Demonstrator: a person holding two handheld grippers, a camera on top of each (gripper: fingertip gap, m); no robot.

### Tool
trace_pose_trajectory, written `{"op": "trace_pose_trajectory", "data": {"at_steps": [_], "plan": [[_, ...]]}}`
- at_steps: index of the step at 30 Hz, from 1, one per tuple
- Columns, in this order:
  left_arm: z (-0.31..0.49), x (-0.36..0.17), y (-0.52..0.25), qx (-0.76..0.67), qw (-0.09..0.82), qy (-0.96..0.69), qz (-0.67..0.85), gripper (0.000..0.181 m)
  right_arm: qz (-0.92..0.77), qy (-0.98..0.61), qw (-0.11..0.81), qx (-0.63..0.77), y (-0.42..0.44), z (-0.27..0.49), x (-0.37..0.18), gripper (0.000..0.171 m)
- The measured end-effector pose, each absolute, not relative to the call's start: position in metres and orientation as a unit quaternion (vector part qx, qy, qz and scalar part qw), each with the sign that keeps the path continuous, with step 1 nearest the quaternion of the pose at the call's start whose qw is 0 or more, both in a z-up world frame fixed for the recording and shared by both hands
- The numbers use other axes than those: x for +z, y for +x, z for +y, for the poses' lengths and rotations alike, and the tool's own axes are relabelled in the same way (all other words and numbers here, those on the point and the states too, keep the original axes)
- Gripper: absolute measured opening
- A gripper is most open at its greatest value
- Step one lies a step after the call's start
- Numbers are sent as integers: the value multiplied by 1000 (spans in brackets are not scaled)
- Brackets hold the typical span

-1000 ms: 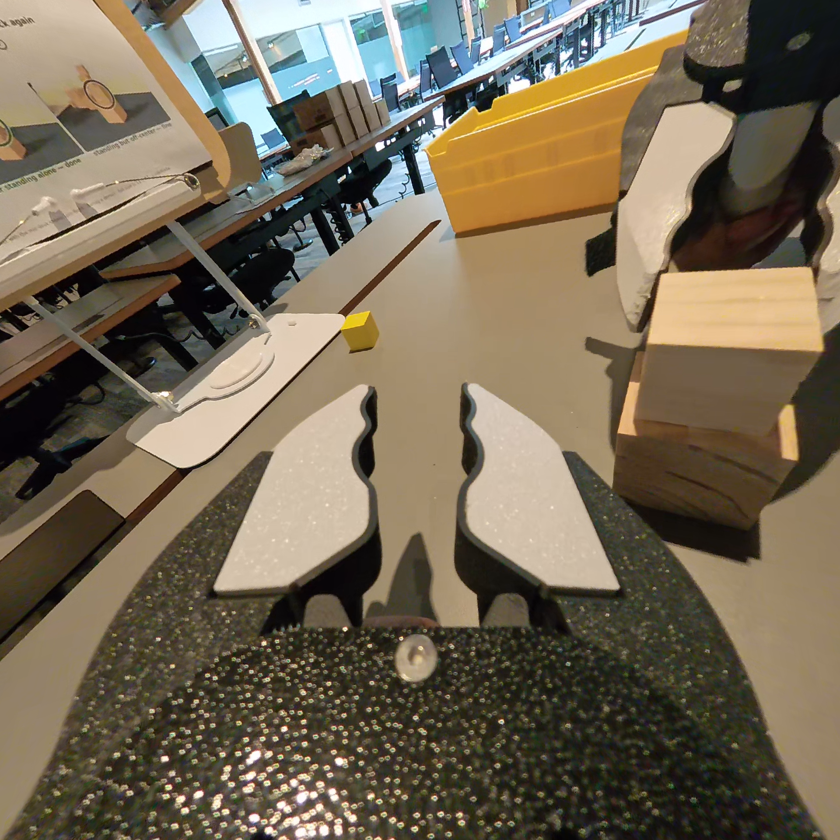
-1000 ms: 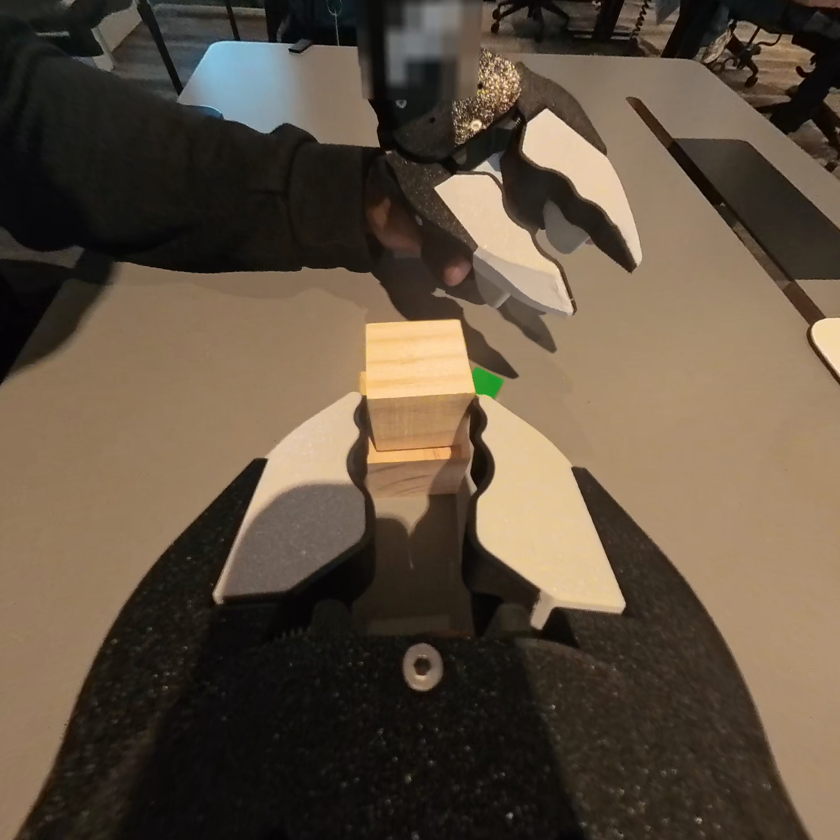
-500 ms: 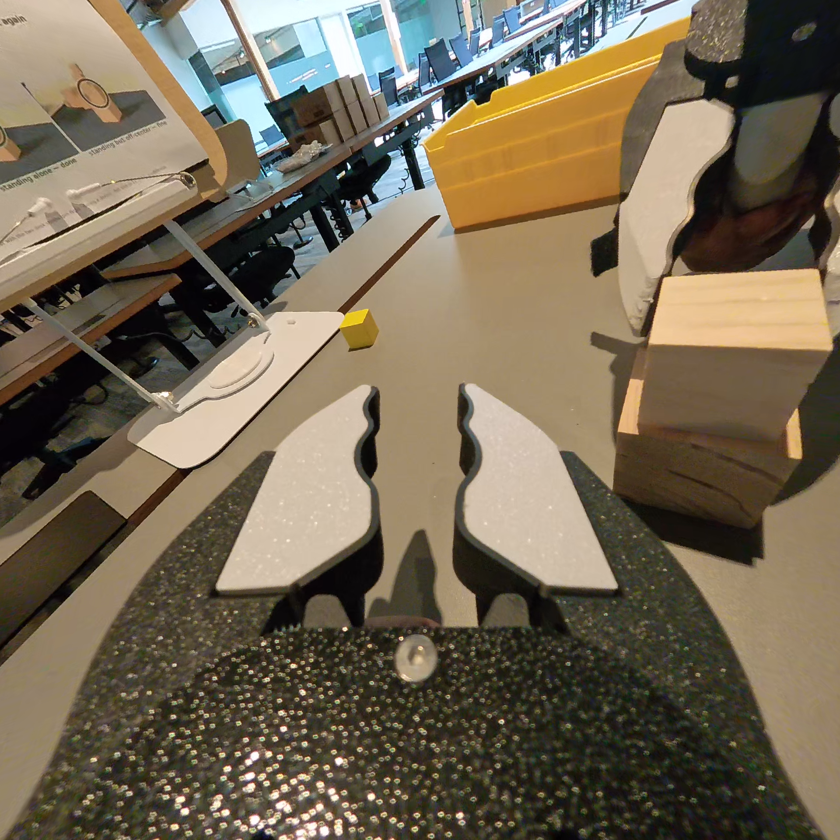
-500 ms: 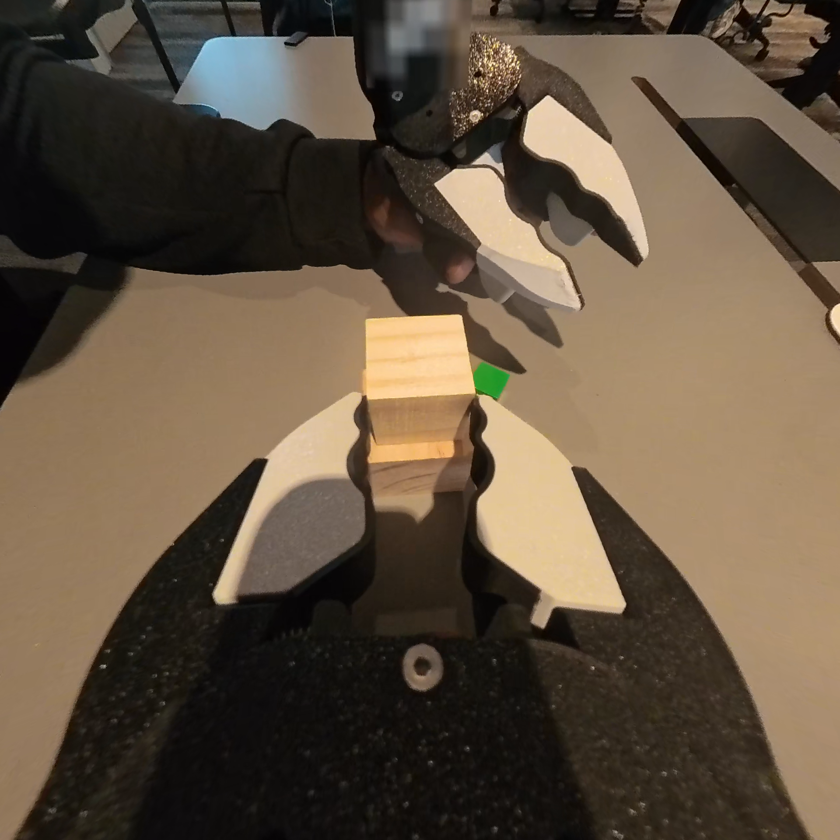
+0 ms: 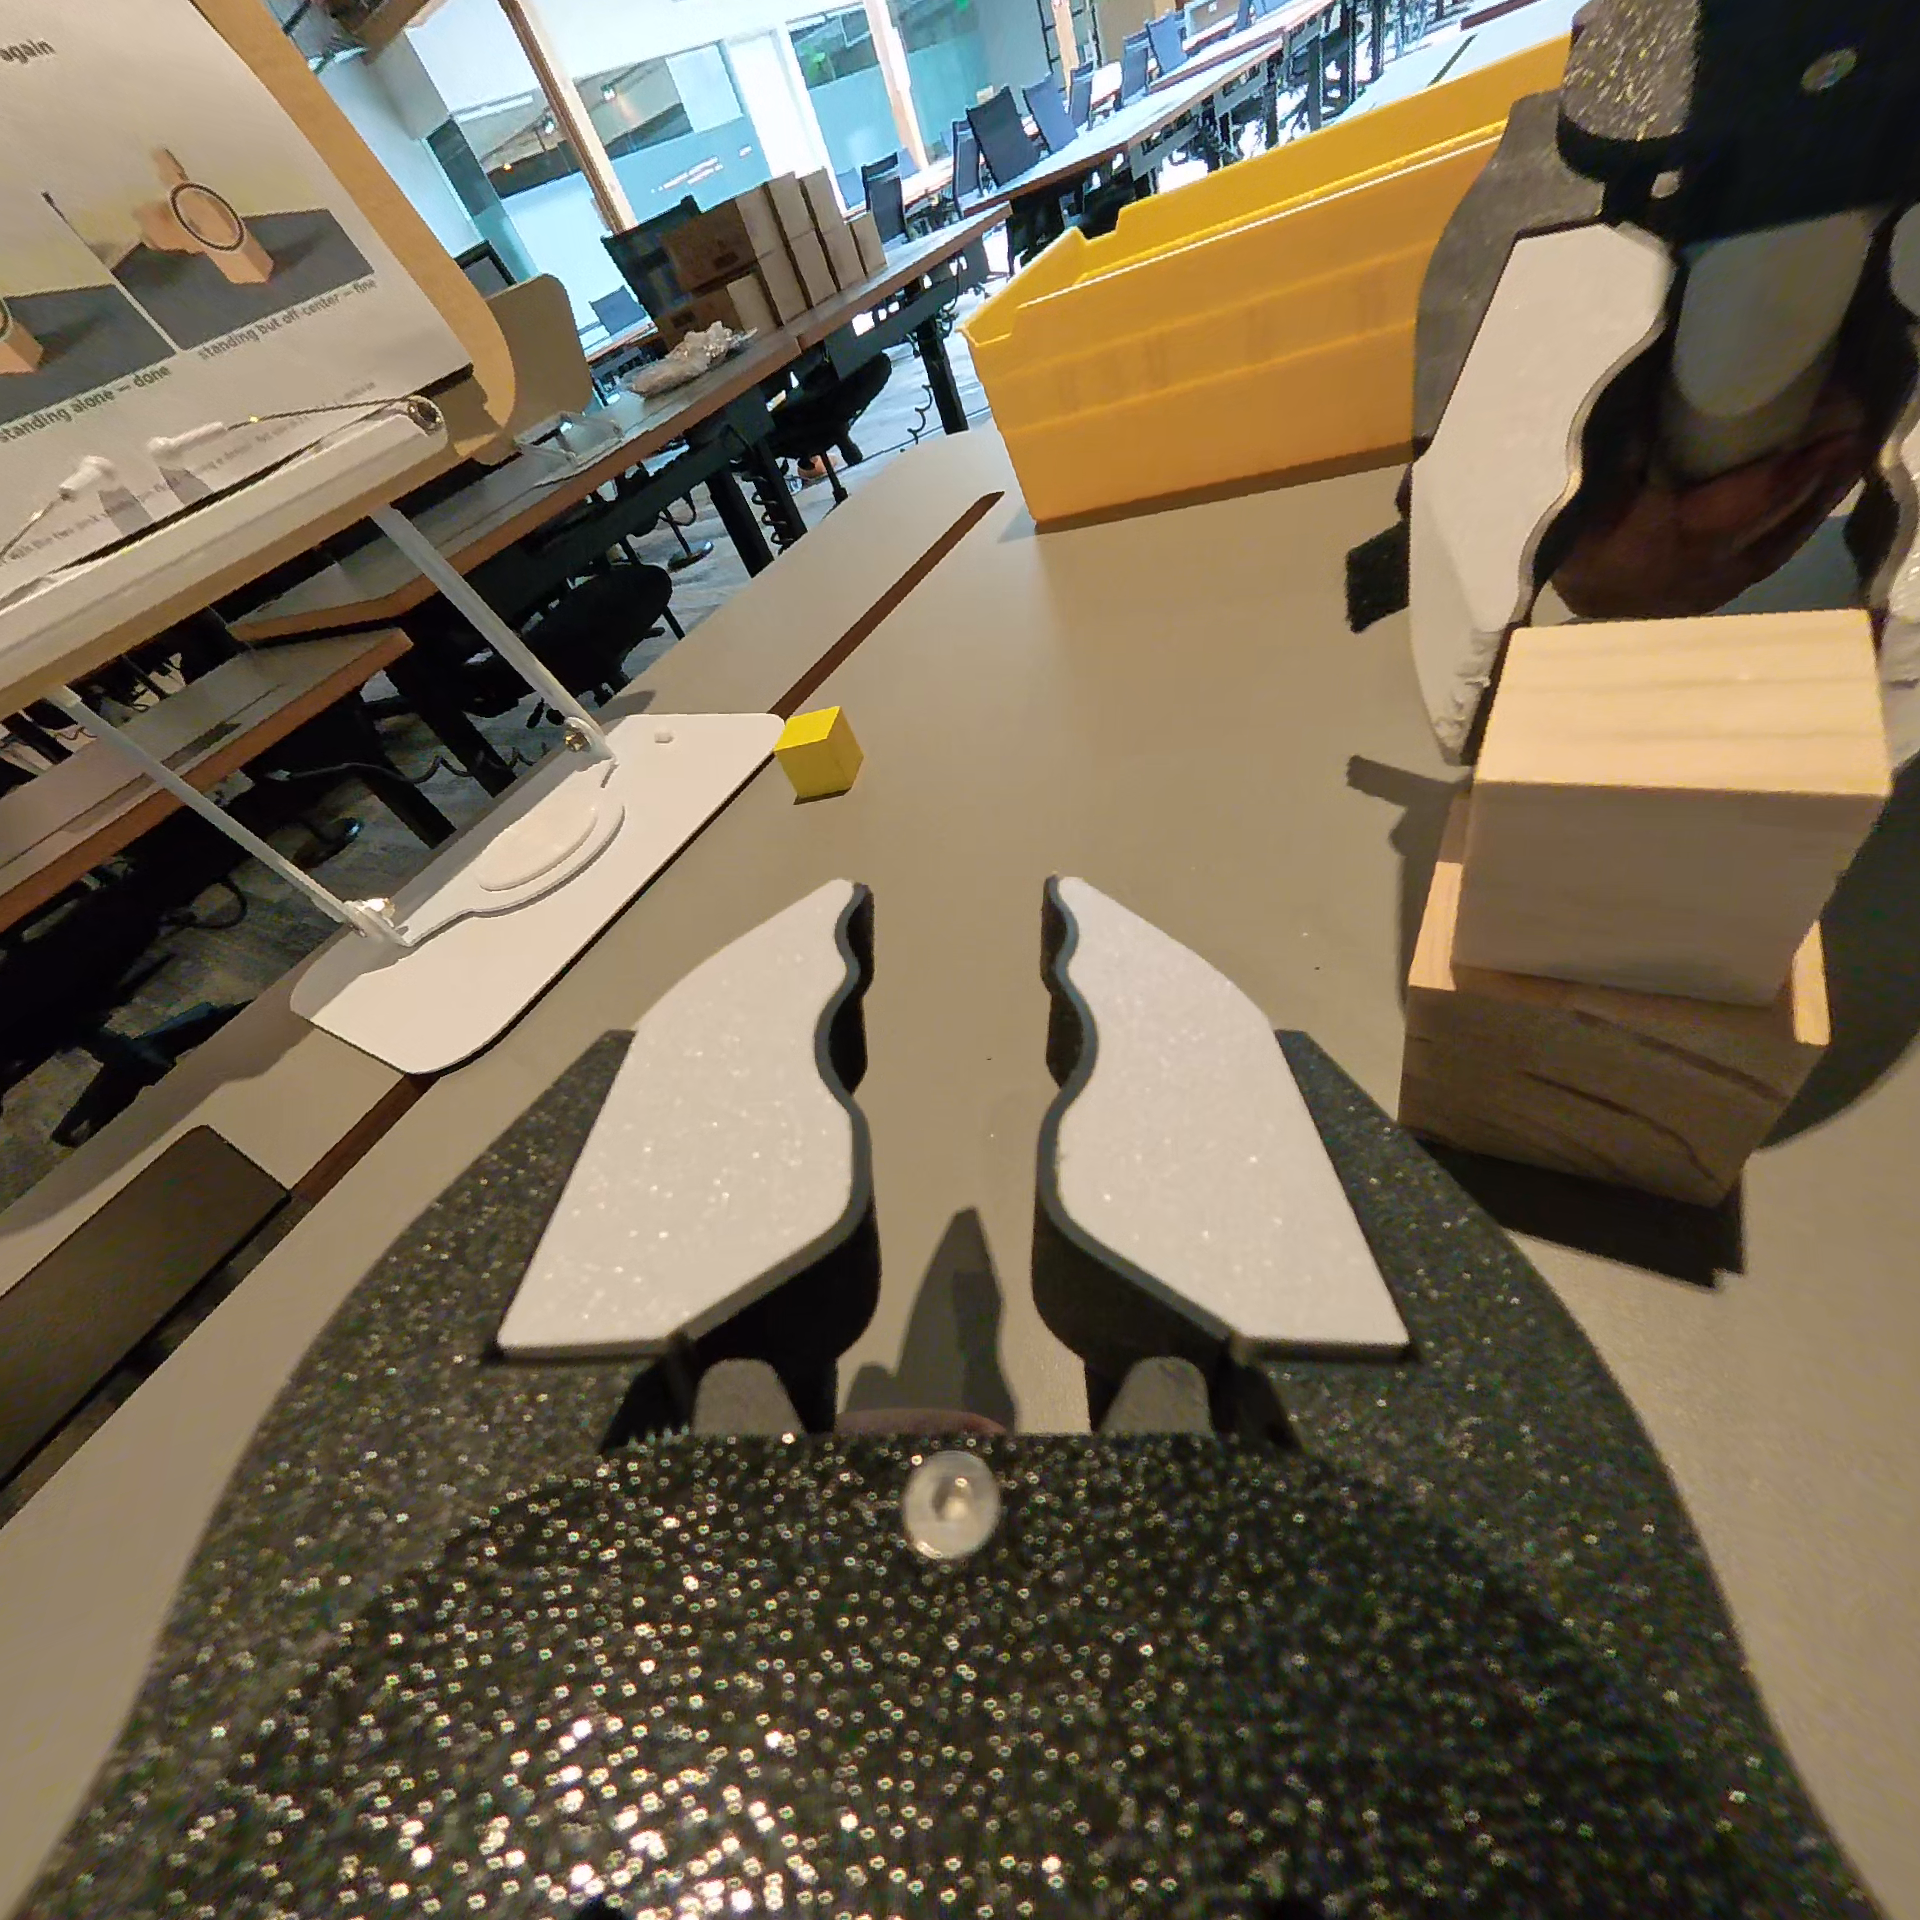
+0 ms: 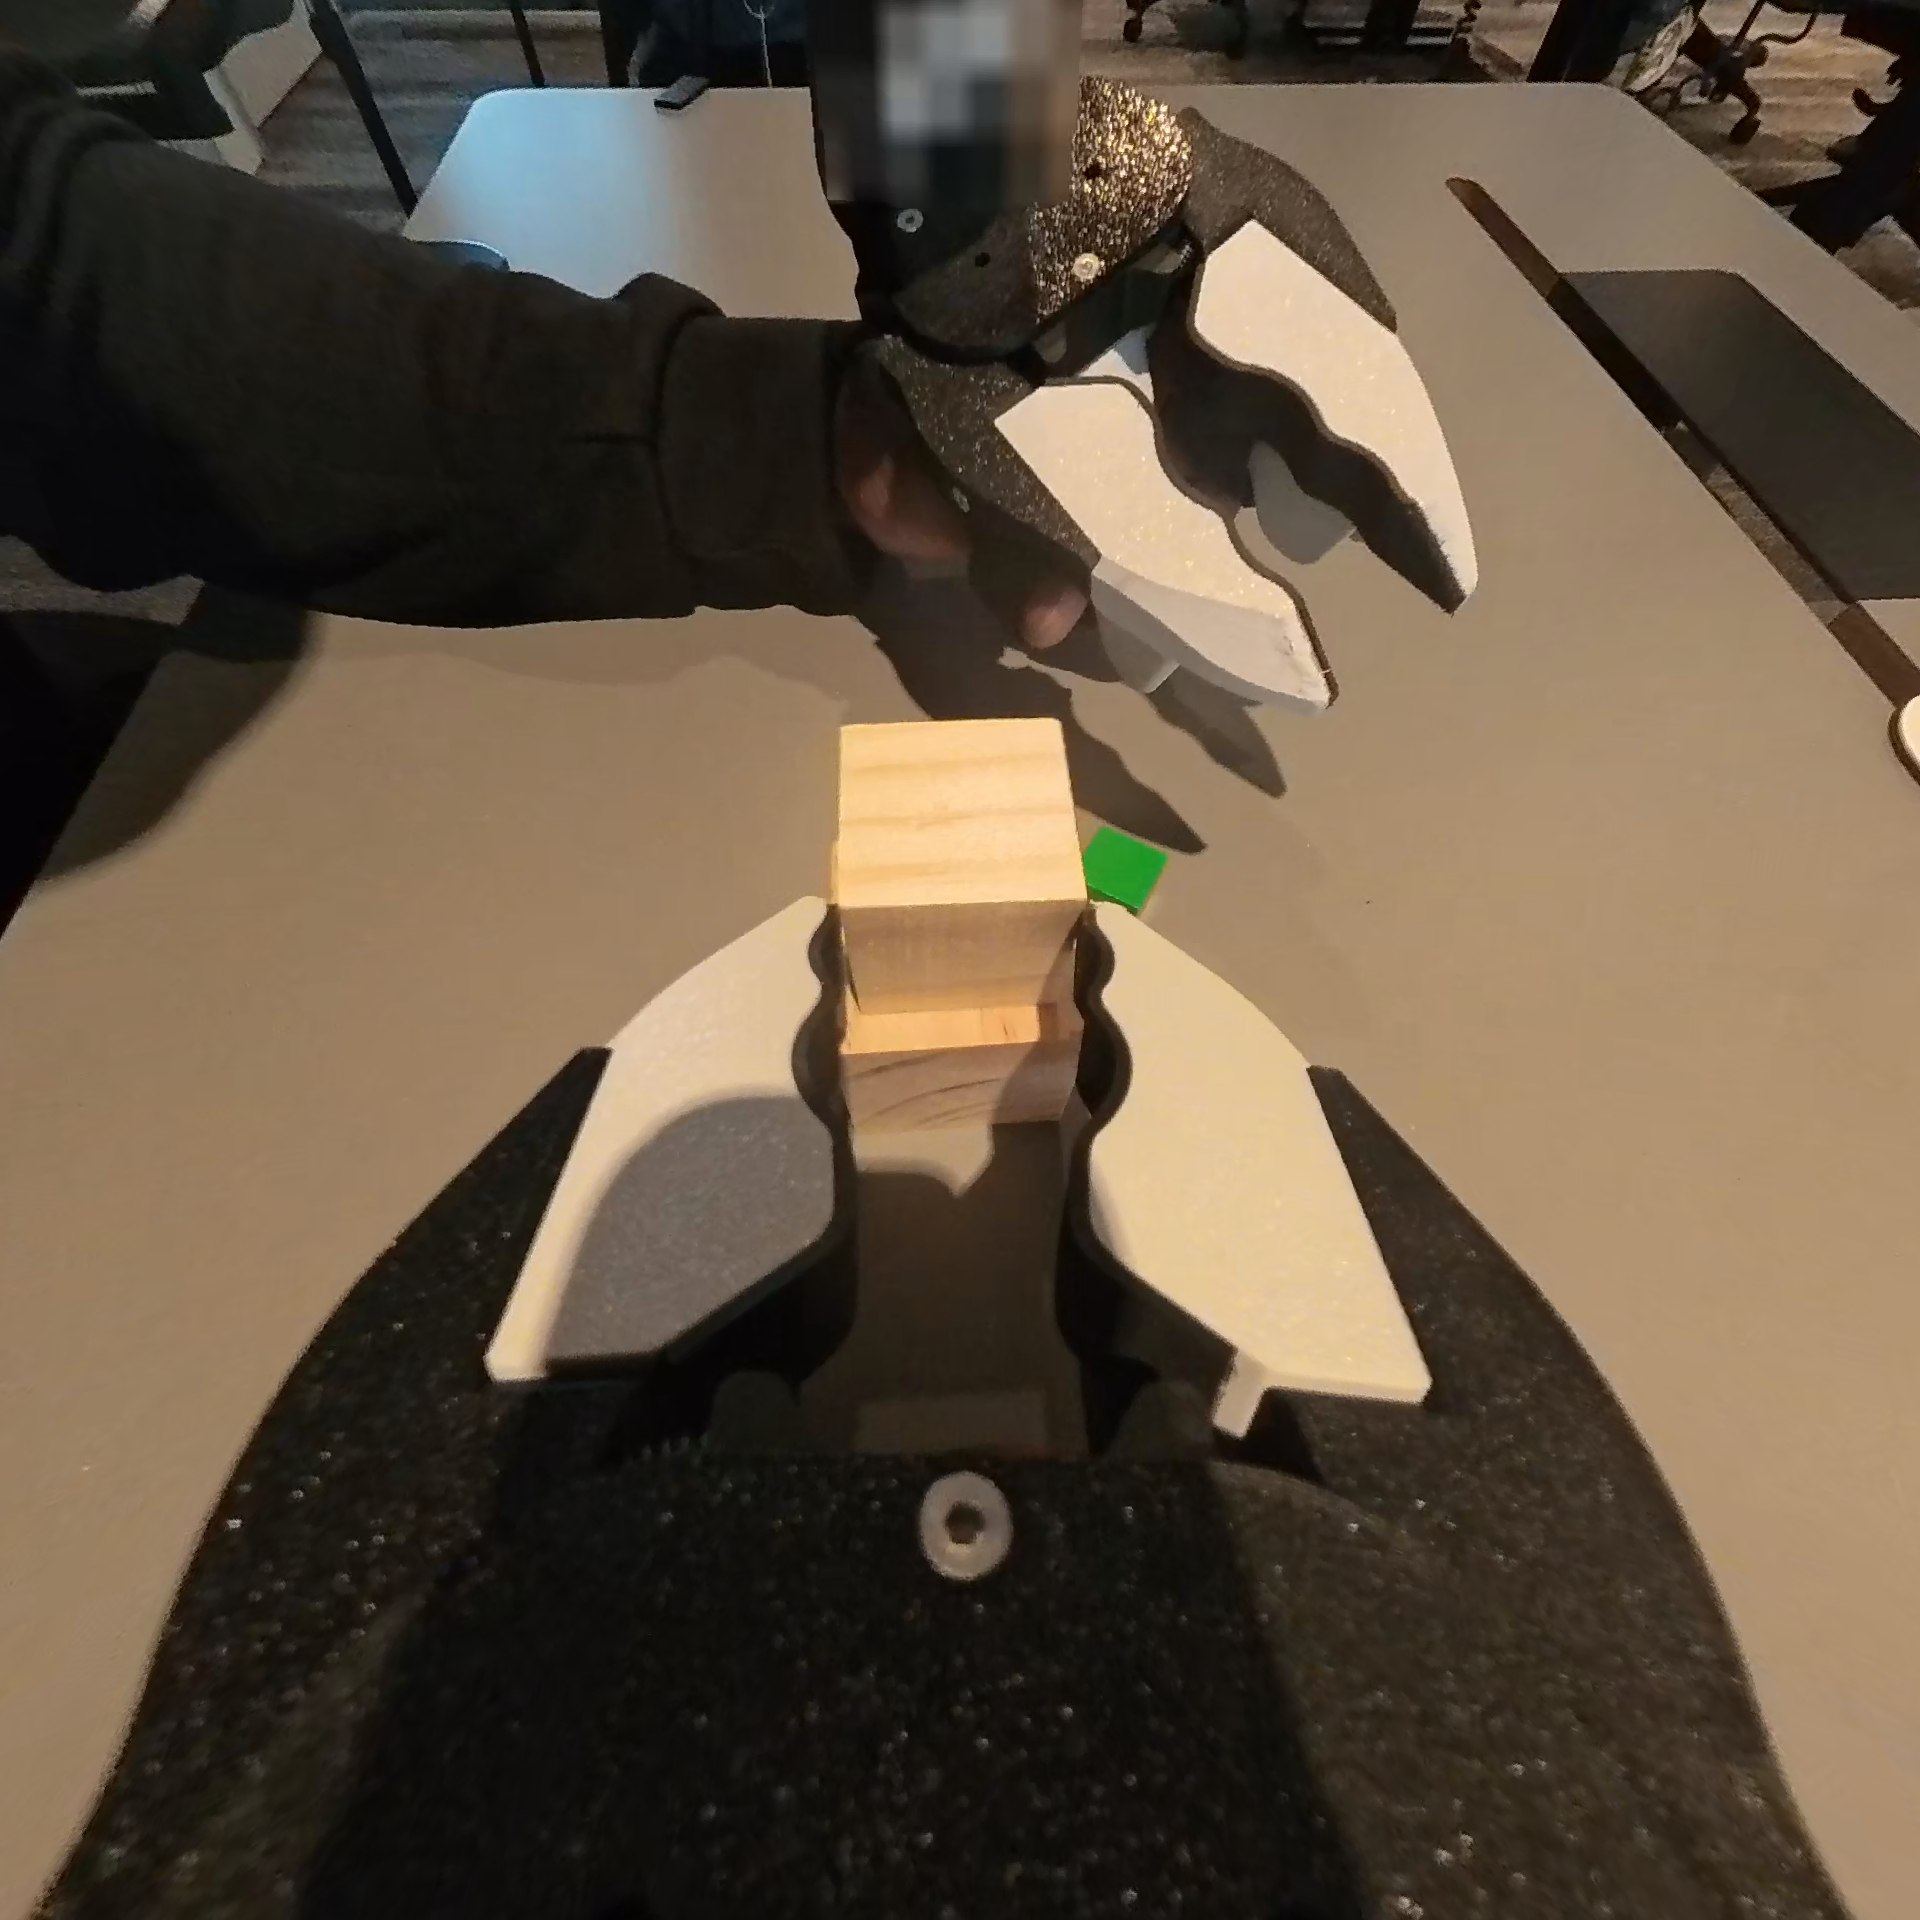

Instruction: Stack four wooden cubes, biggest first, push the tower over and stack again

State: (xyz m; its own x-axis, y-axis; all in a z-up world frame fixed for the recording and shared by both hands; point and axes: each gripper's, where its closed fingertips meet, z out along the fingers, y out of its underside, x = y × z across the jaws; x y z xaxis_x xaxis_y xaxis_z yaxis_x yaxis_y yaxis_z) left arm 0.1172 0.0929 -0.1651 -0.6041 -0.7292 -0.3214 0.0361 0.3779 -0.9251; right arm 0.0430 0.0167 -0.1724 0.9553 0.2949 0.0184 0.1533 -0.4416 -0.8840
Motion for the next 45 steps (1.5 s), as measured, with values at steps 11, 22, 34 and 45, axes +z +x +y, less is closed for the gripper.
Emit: {"op": "trace_pose_trajectory", "data": {"at_steps": [11,22,34,45], "plan": [[93,-165,117,-509,377,-235,737,30,-158,-837,518,75,42,10,-169,61],[96,-163,119,-513,374,-244,733,30,111,-819,556,-89,218,-12,-177,54],[97,-162,119,-519,368,-249,730,30,268,-842,451,-125,308,32,-213,57],[95,-165,119,-513,364,-244,738,30,274,-867,401,-115,315,42,-230,28]]}}
